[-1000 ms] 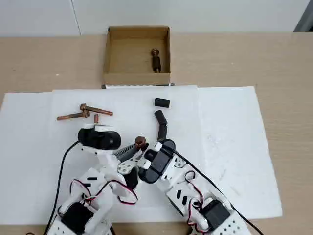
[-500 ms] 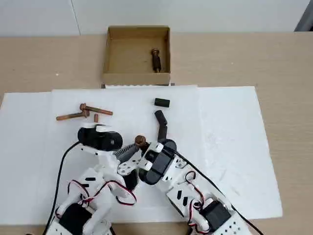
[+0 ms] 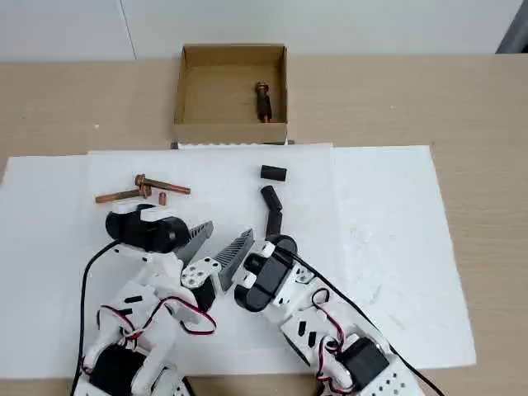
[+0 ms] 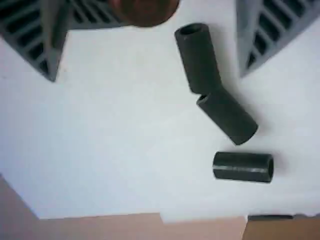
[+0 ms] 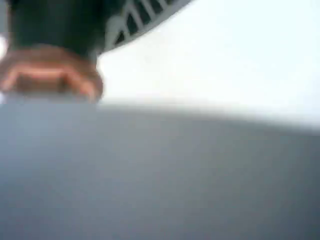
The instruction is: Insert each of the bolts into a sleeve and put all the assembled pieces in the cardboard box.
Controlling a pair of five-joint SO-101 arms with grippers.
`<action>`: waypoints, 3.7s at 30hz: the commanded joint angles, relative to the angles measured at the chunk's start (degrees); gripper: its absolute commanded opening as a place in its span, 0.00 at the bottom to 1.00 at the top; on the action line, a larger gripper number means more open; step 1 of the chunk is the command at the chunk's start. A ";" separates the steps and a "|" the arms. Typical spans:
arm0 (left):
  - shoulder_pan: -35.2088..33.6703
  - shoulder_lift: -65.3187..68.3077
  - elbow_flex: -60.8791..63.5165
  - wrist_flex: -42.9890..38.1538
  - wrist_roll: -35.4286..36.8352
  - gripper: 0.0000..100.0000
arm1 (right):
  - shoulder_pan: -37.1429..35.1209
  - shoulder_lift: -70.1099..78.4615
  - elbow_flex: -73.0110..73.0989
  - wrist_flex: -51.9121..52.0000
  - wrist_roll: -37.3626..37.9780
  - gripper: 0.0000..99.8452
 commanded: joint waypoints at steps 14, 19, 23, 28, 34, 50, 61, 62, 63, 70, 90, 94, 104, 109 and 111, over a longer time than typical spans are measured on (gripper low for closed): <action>-24.09 -0.62 4.18 -0.09 -13.71 0.01 | 15.96 -0.57 -10.73 10.07 -18.55 0.00; -26.90 -0.62 9.19 -1.14 -18.99 0.01 | 16.92 3.21 -20.04 12.88 -18.55 0.00; -26.81 -0.62 11.12 -1.05 -21.36 0.01 | 20.44 15.25 -28.40 11.03 -18.81 0.00; -26.81 -0.62 11.21 -0.79 -22.59 0.01 | 22.20 36.35 -42.90 5.14 -18.64 0.00; -26.46 -0.62 11.21 -0.70 -22.51 0.01 | 22.20 61.41 -65.14 2.33 -18.55 0.00; -26.46 -0.62 14.37 -0.70 -22.68 0.01 | 22.02 114.15 -111.91 -9.10 -11.52 0.00; -26.64 -0.62 14.37 -0.97 -22.68 0.01 | 21.85 138.07 -129.49 -14.73 5.89 0.00; -26.64 -0.62 14.37 -0.97 -22.68 0.01 | 21.76 139.74 -130.46 -15.16 7.56 0.00; -26.64 -0.62 14.37 -0.97 -22.68 0.01 | 21.76 141.14 -131.16 -15.43 9.05 0.00; -26.55 -0.62 14.37 -0.97 -22.68 0.01 | 21.14 145.54 -133.19 -15.08 10.99 0.12; -26.64 -0.62 14.37 -0.97 -22.68 0.01 | 19.65 139.56 -139.25 4.97 11.08 0.01; -26.64 -0.62 14.37 -0.97 -22.68 0.01 | 19.65 134.99 -139.25 13.05 10.81 0.00; -26.64 -0.62 14.37 -0.97 -22.68 0.01 | 19.56 126.02 -139.34 33.10 10.73 0.00; -26.64 -0.62 14.37 -0.97 -22.59 0.01 | 19.82 124.26 -139.34 41.54 10.73 0.00; -26.73 -0.62 14.37 -0.97 -22.51 0.01 | 20.00 124.26 -139.34 45.76 10.90 0.00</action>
